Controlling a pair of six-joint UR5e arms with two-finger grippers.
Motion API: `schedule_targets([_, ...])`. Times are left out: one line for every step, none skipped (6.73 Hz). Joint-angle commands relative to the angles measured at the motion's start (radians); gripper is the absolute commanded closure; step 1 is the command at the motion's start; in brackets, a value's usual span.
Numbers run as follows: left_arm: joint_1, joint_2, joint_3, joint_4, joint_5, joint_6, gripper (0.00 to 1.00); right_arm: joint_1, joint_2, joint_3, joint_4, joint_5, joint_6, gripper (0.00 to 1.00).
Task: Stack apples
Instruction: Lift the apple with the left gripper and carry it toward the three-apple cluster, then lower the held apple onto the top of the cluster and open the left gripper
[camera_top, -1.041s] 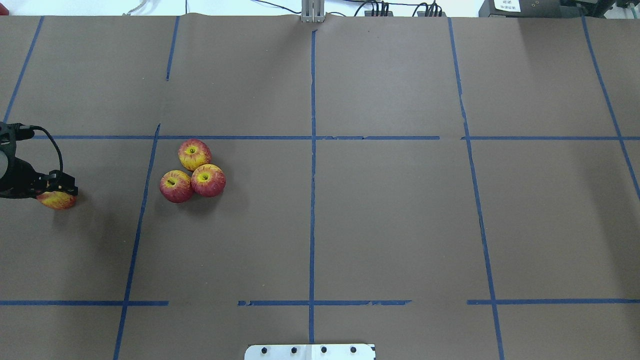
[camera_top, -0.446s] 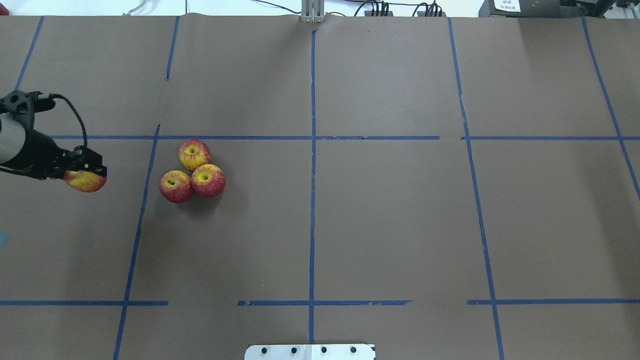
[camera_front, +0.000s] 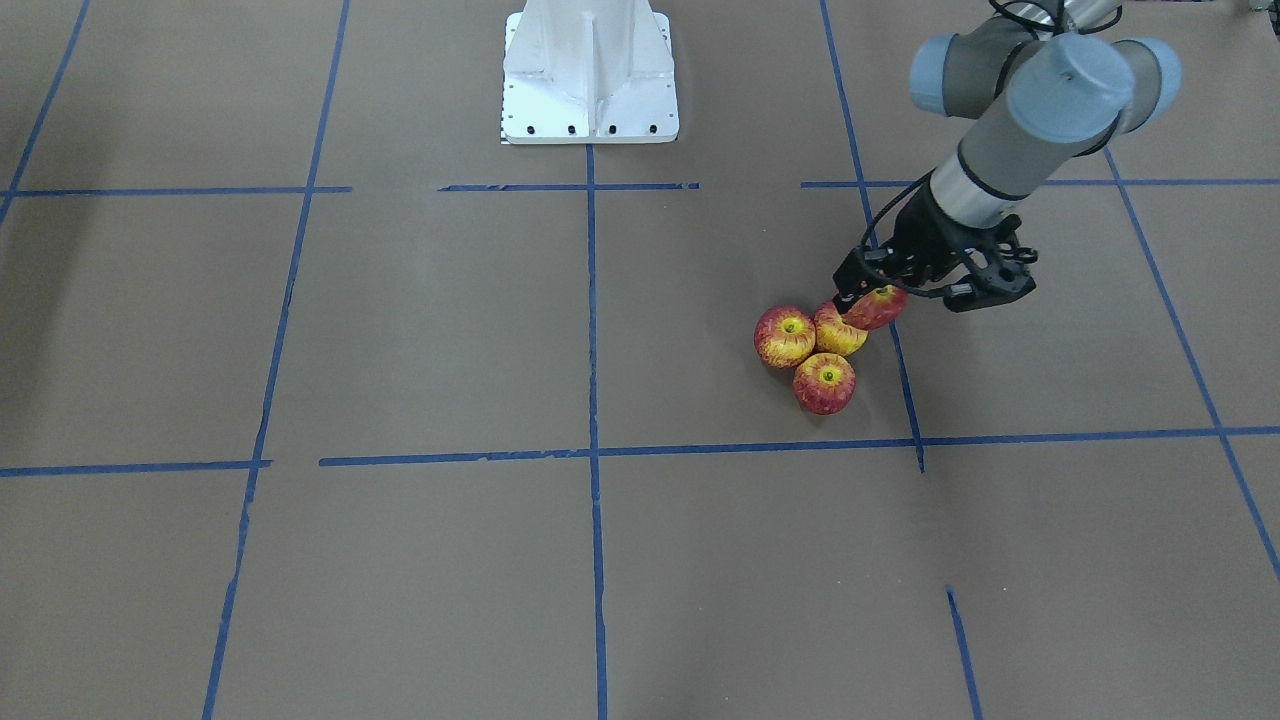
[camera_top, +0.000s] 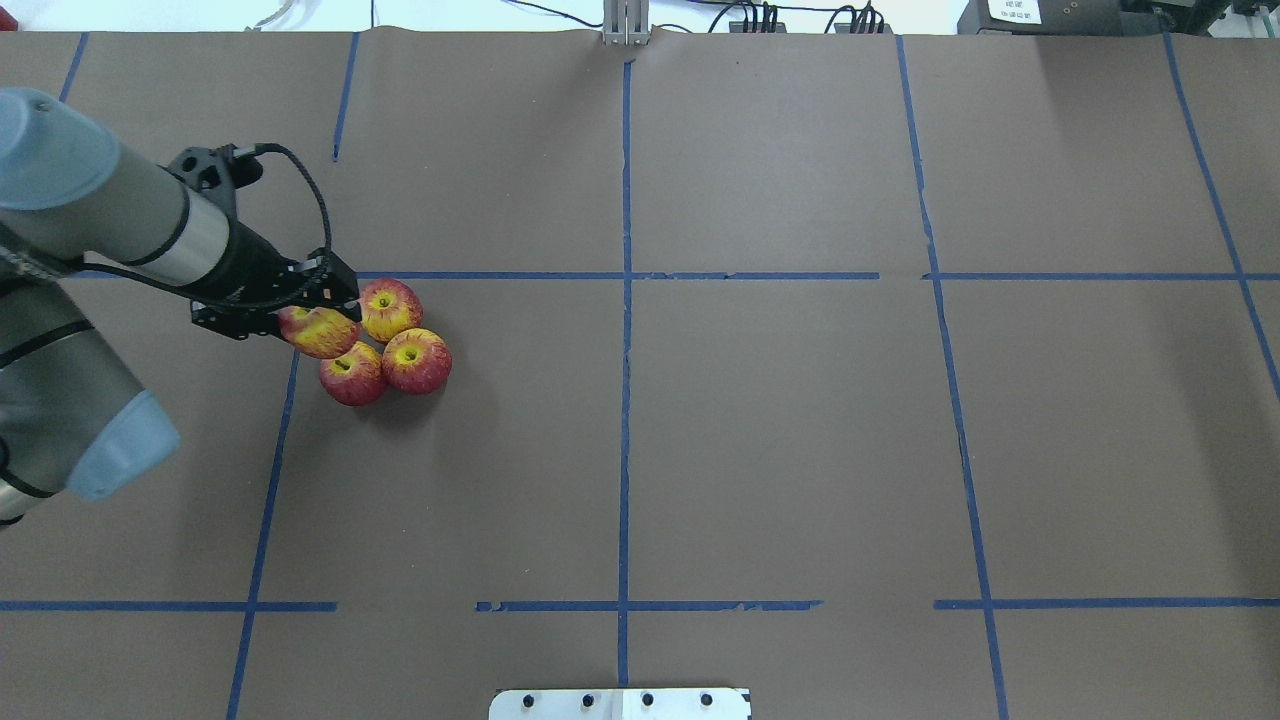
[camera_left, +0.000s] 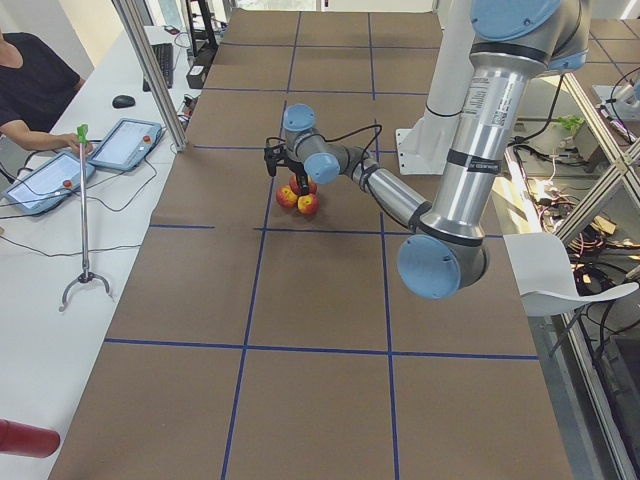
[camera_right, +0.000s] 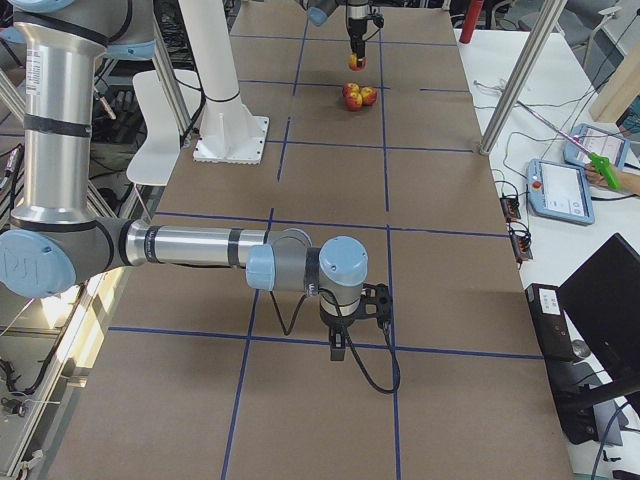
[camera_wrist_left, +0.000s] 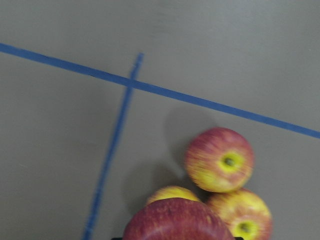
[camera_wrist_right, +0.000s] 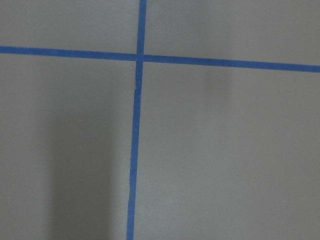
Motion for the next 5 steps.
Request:
schedule_targets([0.027, -0.061, 0.051, 0.031, 0.083, -0.006, 1.00, 0.000, 0.000, 0.000, 0.001, 0.000, 0.000, 0.00])
schedule_targets([0.030, -0.066, 0.061, 0.029, 0.087, -0.006, 1.00, 0.000, 0.000, 0.000, 0.000, 0.000, 0.000, 0.00])
schedule_targets([0.046, -0.065, 0.061, 0.031, 0.089, -0.006, 1.00, 0.000, 0.000, 0.000, 0.001, 0.000, 0.002, 0.00])
schedule_targets([0.063, -0.060, 0.058, 0.031, 0.089, -0.009, 1.00, 0.000, 0.000, 0.000, 0.000, 0.000, 0.002, 0.00])
schedule_targets([0.063, -0.058, 0.058, 0.031, 0.089, -0.009, 1.00, 0.000, 0.000, 0.000, 0.000, 0.000, 0.000, 0.00])
